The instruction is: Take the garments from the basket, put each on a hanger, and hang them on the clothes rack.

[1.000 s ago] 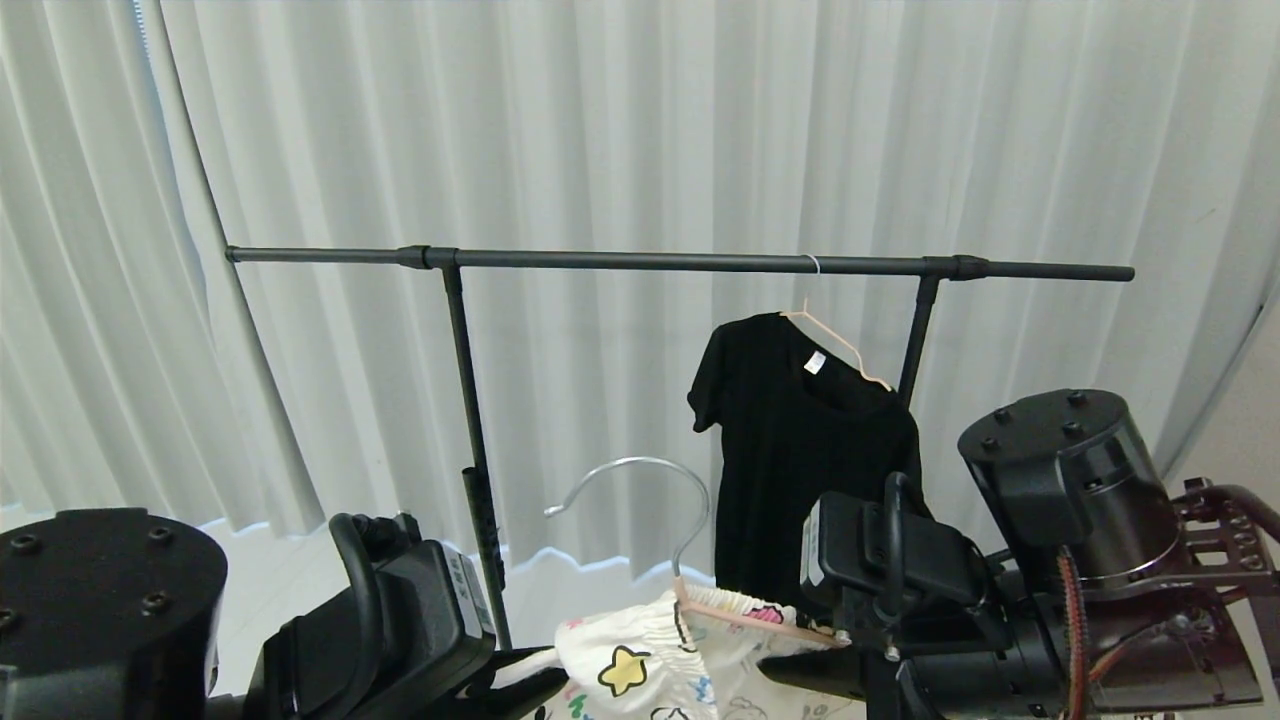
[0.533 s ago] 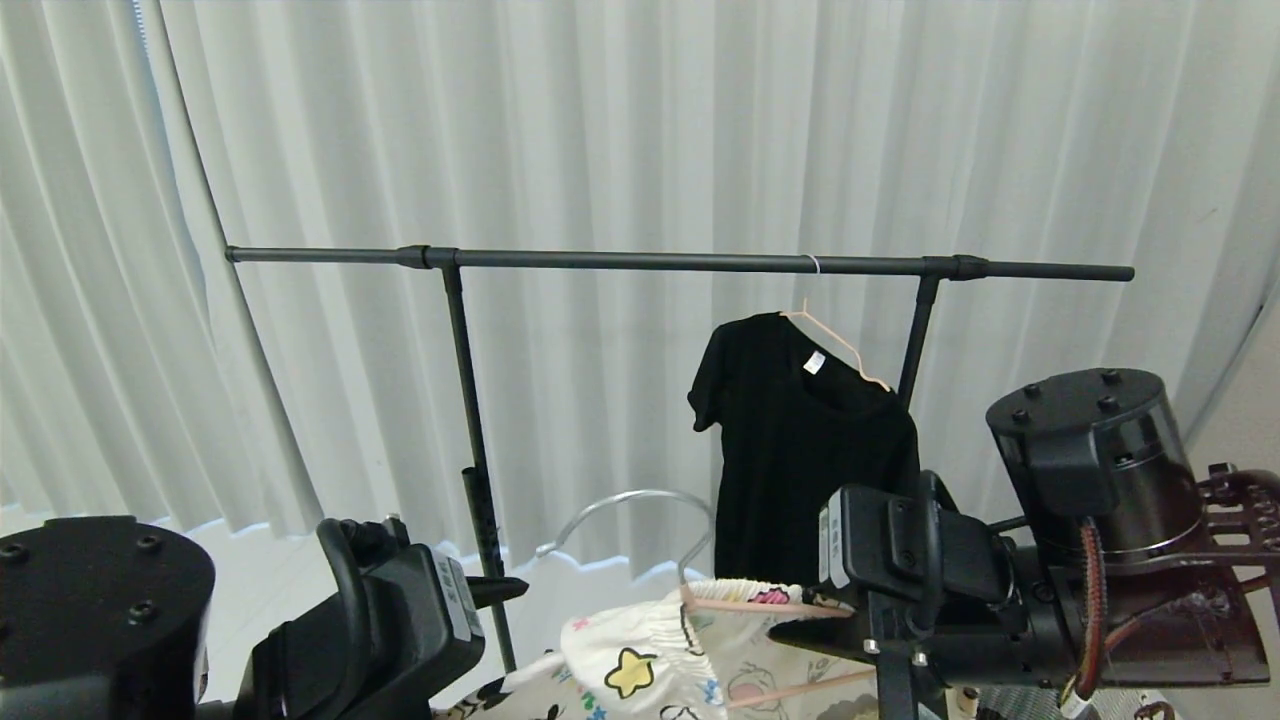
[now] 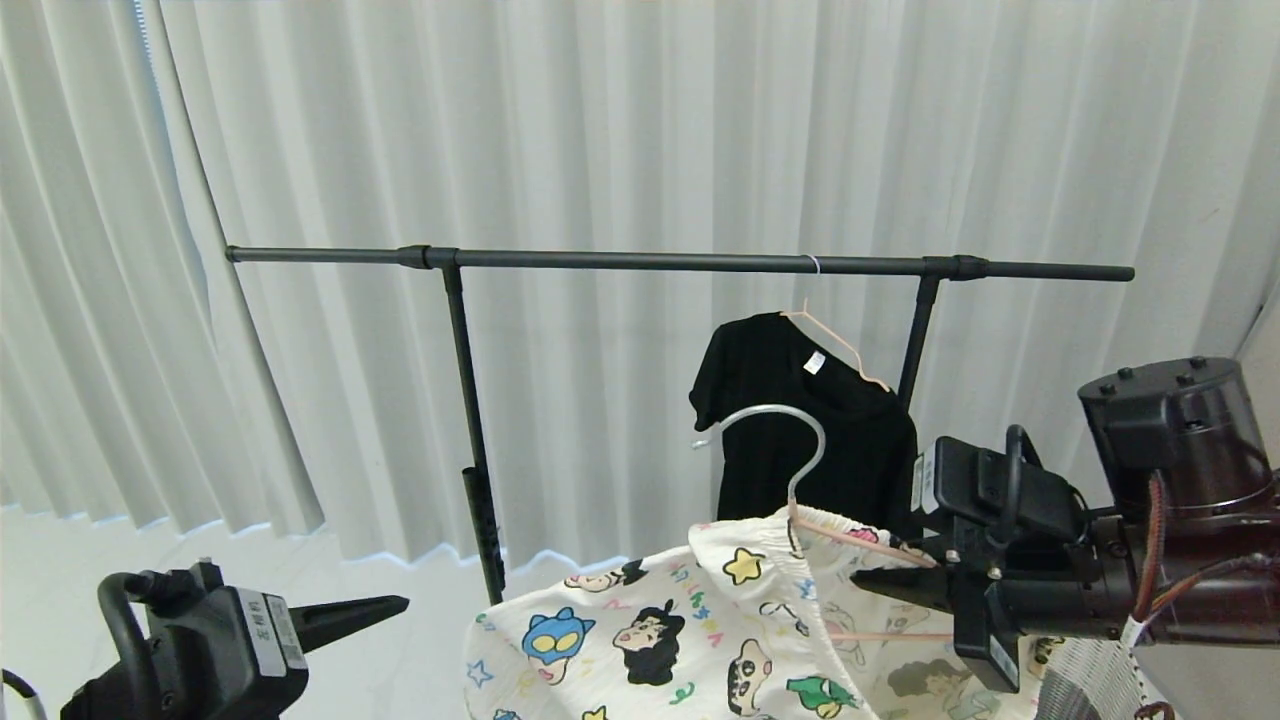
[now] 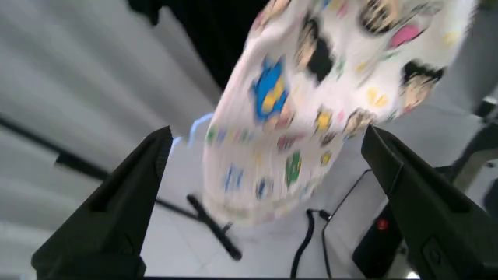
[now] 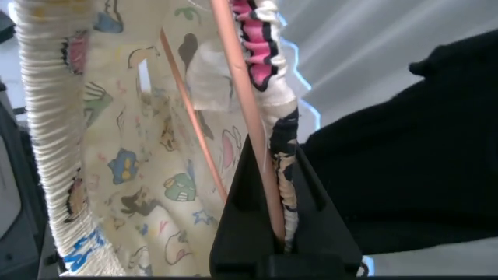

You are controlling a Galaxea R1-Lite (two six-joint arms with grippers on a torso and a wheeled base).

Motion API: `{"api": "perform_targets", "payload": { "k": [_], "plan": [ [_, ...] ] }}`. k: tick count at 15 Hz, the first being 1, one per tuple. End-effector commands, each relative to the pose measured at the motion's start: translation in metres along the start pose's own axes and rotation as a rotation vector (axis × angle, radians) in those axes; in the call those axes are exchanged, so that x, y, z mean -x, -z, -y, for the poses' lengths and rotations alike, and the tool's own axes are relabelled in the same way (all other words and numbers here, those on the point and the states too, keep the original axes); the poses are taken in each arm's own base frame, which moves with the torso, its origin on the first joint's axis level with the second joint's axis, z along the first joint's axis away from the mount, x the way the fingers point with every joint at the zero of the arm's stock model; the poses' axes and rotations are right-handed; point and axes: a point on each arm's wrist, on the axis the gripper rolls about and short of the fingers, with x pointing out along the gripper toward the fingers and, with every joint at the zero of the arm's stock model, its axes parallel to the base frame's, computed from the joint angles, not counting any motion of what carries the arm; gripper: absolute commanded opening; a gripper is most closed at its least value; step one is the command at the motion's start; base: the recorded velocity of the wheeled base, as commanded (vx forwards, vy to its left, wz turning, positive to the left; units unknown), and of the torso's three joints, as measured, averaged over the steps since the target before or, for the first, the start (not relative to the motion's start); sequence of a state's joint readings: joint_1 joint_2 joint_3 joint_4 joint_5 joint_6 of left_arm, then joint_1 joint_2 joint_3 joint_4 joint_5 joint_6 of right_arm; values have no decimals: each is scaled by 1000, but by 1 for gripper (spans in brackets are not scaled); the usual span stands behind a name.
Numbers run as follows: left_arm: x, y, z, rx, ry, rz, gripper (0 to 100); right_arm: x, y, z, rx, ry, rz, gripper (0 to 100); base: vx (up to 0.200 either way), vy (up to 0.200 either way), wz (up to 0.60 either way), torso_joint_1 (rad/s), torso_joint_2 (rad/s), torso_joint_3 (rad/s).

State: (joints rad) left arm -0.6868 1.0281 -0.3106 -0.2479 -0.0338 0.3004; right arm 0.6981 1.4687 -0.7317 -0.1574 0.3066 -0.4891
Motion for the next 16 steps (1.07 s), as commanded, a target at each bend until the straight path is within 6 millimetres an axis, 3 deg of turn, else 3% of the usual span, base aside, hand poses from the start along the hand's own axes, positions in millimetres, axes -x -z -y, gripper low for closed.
{"api": "perform_targets", "payload": {
  "k": [1,5,8,9,16],
  "plan": [
    [-5,17,-13,74,-100,-100,100,7,-4,1,9,8,38,0,0,0,0,0,0,0],
    [-33,13,-26,114,-100,-202,100,15,-13,-8,42,-14,92,0,0,0,0,0,0,0],
    [-38,17,-27,122,-90,-234,100,21,-16,-9,51,-6,115,0,0,0,0,0,0,0],
    [-39,17,-27,123,-93,-236,0,24,-17,-10,52,-3,122,0,0,0,0,0,0,0],
    [-32,40,-63,283,-302,-338,0,29,-13,-2,4,38,117,0,0,0,0,0,0,0]
  ]
}}
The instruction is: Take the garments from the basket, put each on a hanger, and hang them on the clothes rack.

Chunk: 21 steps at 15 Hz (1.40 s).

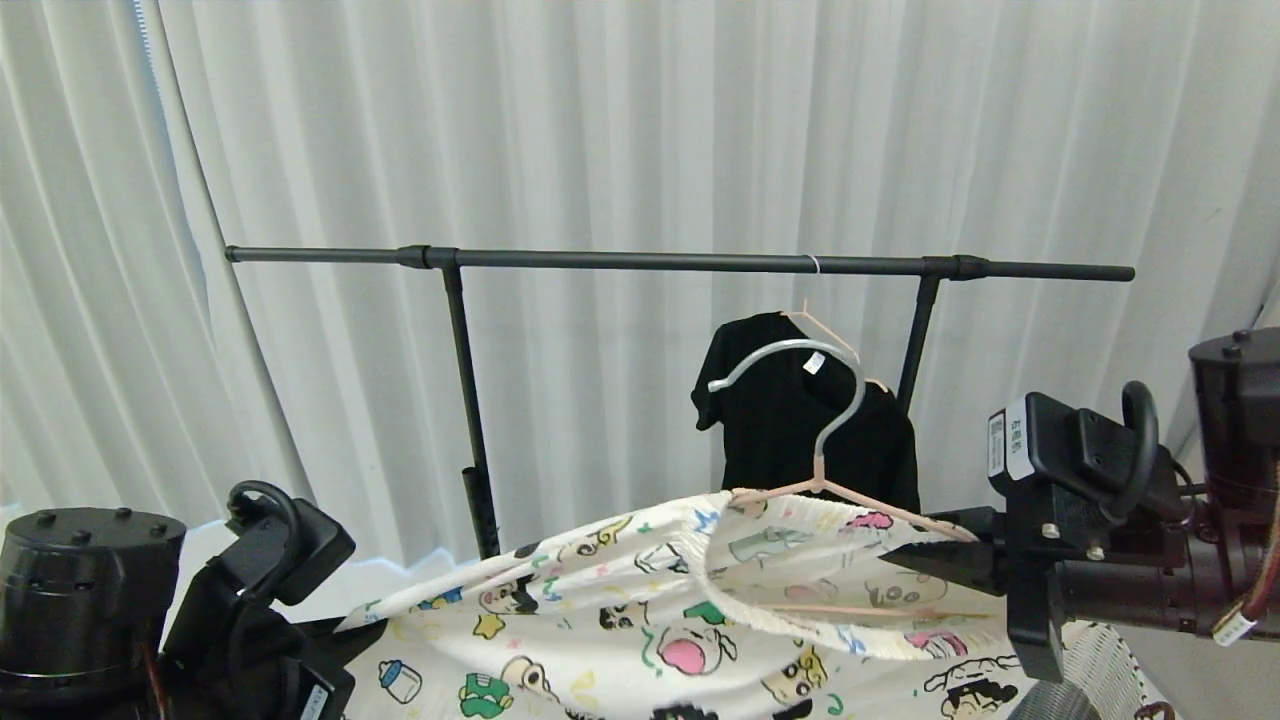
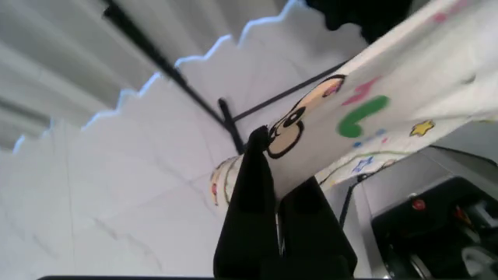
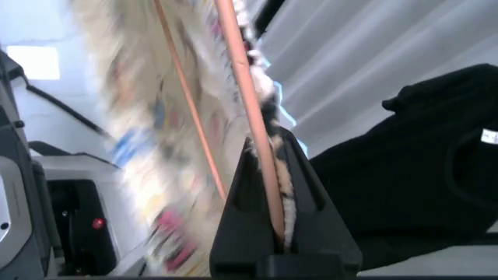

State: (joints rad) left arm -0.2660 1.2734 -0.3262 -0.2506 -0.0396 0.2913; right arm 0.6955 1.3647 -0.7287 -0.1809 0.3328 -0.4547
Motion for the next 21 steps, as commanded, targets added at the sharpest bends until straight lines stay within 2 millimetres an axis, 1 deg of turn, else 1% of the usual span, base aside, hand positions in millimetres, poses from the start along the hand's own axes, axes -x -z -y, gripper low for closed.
{"api": "perform_targets", "payload": {
  "k": [1,3,7,8,11,13,15,16,17,19,21],
  "plan": [
    [-5,5,-10,46,-41,-46,0,1,0,2,-14,10,2,0,0,0,0,0,0,0],
    [-8,8,-10,49,-39,-66,0,1,-2,2,-39,17,12,0,0,0,0,0,0,0],
    [-3,6,-6,30,-27,-37,0,1,-3,3,-62,30,25,0,0,0,0,0,0,0],
    [-1,6,-5,29,-28,-26,100,1,-3,3,-62,30,25,0,0,0,0,0,0,0],
    [8,5,-4,28,-33,15,100,1,-3,4,-63,46,18,0,0,0,0,0,0,0],
    [17,6,-3,57,-45,57,100,4,1,10,-79,90,1,0,0,0,0,0,0,0],
    [29,-1,-5,115,-67,132,100,10,7,21,-103,151,-18,0,0,0,0,0,0,0],
    [32,-3,-6,129,-76,149,100,12,8,23,-108,168,-24,0,0,0,0,0,0,0],
    [38,-9,-10,165,-99,192,100,17,11,26,-125,214,-55,0,0,0,0,0,0,0],
    [42,-15,-16,204,-132,219,100,23,15,25,-146,247,-111,0,0,0,0,0,0,0],
    [46,-24,-26,256,-197,245,100,33,16,22,-220,308,-212,0,0,0,0,0,0,0]
  ]
}}
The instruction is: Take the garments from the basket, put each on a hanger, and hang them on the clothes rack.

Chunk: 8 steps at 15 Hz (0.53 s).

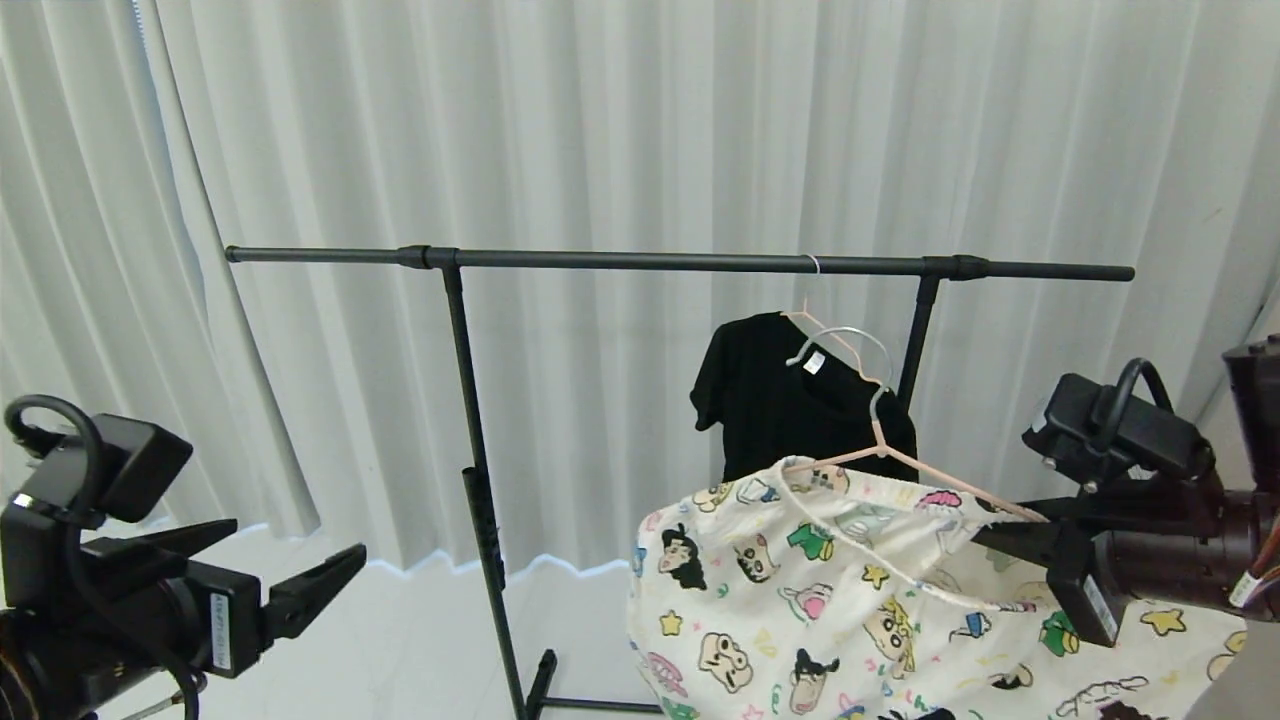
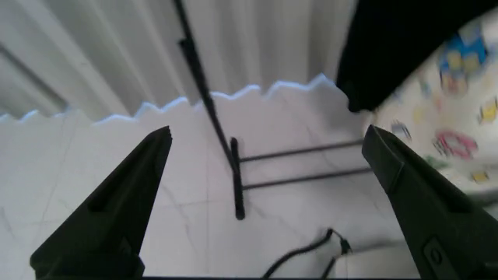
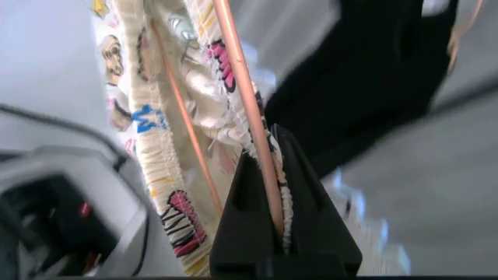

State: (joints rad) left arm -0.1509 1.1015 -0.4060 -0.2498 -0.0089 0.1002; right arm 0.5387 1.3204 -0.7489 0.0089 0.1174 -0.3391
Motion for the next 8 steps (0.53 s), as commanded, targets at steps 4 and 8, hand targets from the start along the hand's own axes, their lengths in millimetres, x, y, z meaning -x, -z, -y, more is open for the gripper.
{"api": "perform_targets", "payload": {
  "k": [4,8],
  "plan": [
    [-3,-24,-8,99,-149,50,100,4,-1,2,-179,179,-127,0,0,0,0,0,0,0],
    [-15,-22,-5,84,-184,1,100,0,0,4,-211,251,-157,0,0,0,0,0,0,0]
  ]
}}
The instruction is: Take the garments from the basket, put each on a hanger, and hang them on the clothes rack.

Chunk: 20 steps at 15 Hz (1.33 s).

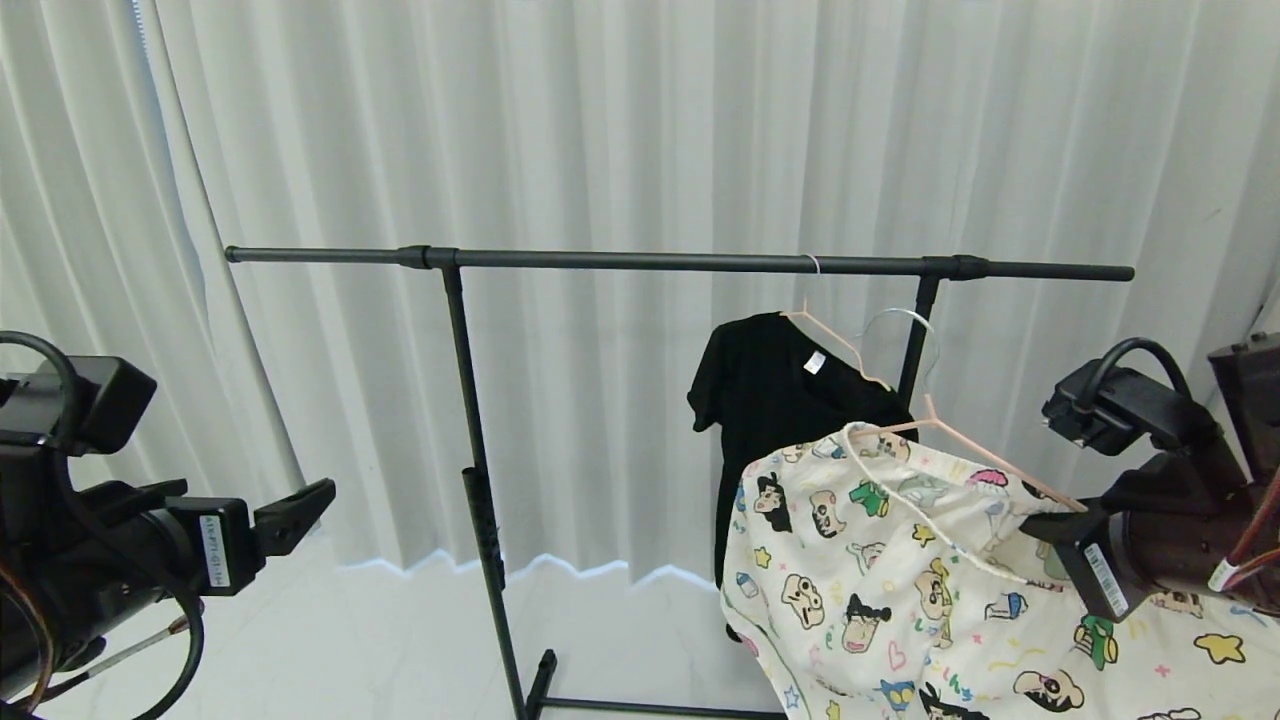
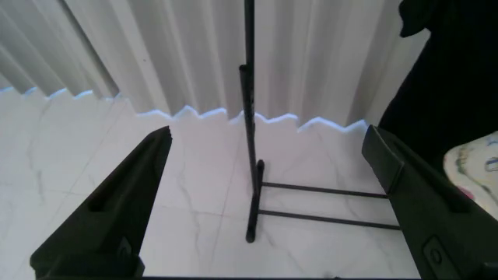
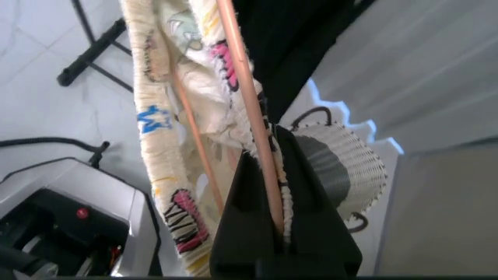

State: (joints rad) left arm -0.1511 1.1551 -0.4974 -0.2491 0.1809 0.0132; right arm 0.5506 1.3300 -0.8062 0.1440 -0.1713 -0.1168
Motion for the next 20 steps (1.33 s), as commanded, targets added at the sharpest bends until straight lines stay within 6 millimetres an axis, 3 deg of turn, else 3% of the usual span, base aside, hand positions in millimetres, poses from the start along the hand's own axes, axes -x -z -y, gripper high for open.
{"api": "perform_targets", "payload": {
  "k": [1,4,12,16,20],
  "plan": [
    [-8,1,5,-15,19,-29,100,-3,0,0,1,-1,-8,0,0,0,0,0,0,0],
    [-10,3,8,-26,27,-45,100,0,-1,0,7,-1,-39,0,0,0,0,0,0,0],
    [-14,5,9,-101,32,-61,100,-5,-4,0,-38,-2,-55,0,0,200,0,2,4,1],
    [-13,7,16,-122,71,-62,100,-12,-22,1,-100,3,-30,0,0,50,0,2,1,1],
    [-11,4,18,-170,81,-45,100,-31,-51,1,-215,60,41,0,0,0,0,0,0,0]
  ]
}}
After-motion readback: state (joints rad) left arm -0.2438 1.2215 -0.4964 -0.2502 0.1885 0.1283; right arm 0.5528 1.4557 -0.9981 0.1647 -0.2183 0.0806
